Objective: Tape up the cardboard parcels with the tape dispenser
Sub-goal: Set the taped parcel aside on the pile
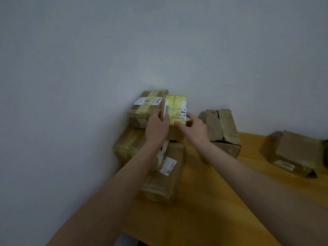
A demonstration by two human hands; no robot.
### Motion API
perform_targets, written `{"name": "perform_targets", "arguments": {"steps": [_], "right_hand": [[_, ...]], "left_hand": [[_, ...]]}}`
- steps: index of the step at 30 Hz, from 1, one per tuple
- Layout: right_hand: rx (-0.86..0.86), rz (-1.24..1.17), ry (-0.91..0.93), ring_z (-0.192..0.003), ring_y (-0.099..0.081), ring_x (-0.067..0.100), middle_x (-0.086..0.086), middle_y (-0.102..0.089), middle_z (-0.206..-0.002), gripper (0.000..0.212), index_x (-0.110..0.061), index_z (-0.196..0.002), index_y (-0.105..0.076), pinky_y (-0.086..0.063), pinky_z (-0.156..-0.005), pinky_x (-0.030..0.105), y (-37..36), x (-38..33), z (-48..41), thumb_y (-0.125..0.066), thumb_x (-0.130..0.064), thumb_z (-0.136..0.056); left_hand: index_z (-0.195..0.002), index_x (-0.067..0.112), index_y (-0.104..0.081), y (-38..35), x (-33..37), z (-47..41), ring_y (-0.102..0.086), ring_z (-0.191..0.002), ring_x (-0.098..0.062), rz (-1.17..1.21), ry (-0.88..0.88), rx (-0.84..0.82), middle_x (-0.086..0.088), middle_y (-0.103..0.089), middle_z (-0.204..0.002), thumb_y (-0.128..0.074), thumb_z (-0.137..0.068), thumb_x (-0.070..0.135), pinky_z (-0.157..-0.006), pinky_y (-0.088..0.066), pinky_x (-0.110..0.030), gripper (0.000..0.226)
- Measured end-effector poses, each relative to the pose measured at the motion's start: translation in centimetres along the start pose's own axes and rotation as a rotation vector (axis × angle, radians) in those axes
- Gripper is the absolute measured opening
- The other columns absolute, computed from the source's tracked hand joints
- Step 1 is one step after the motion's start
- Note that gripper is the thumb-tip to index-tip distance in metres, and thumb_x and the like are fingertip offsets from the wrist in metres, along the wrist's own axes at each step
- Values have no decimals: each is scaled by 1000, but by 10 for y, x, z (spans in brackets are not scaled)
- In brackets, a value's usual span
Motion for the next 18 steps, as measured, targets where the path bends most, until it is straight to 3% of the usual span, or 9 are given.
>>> {"name": "perform_targets", "arguments": {"steps": [5, 8, 13, 16, 18], "right_hand": [[-33, -17, 54, -90, -63, 7, -9, -67, -112, 50, -27, -133, -53, -57, -79, 34, -28, -26, -3, -66, -42, -87], [24, 14, 87, -94, -59, 7, -12, -63, -112, 51, -27, -134, -52, -55, -81, 35, -37, -46, -14, -65, -45, -87], [28, -31, 84, -104, -60, 13, -4, -65, -121, 44, -24, -133, -54, -54, -86, 34, -58, -75, -51, -63, -34, -91], [25, -25, 62, -97, -58, 9, -5, -65, -120, 38, -26, -129, -57, -47, -71, 20, -77, -84, -79, -60, -24, -91], [33, -23, 48, -93, -57, 12, -2, -66, -117, 40, -24, -128, -57, -46, -71, 22, -91, -91, -97, -57, -16, -88]], "left_hand": [[-136, 14, -49, 39, -10, -14, -54, -116, -22, 10, 0, 33, -7, -55, -133, -50, -96, 30, -97, -46, -39, 43], [-137, 14, -49, 53, -10, -29, -55, -113, -24, 55, -16, 36, -9, -54, -131, -49, -97, 28, -95, -49, -45, 43], [-138, 17, -50, 68, -5, -75, -55, -110, -21, 59, -24, 63, -11, -53, -129, -49, -97, 24, -91, -50, -34, 42], [-132, 15, -55, 71, -7, -106, -55, -109, -20, 45, -61, 66, -9, -58, -126, -48, -97, 21, -83, -45, -27, 37], [-129, 14, -58, 74, -11, -126, -55, -103, -18, 66, -71, 84, -8, -61, -122, -45, -97, 17, -79, -42, -25, 34]]}}
Point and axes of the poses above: each hand's wrist, its own z-axis away from the middle knuckle, its own y-axis out of the back of the hand, x = y × z, the point moved 3 cm from there along -z, towards the middle knuckle
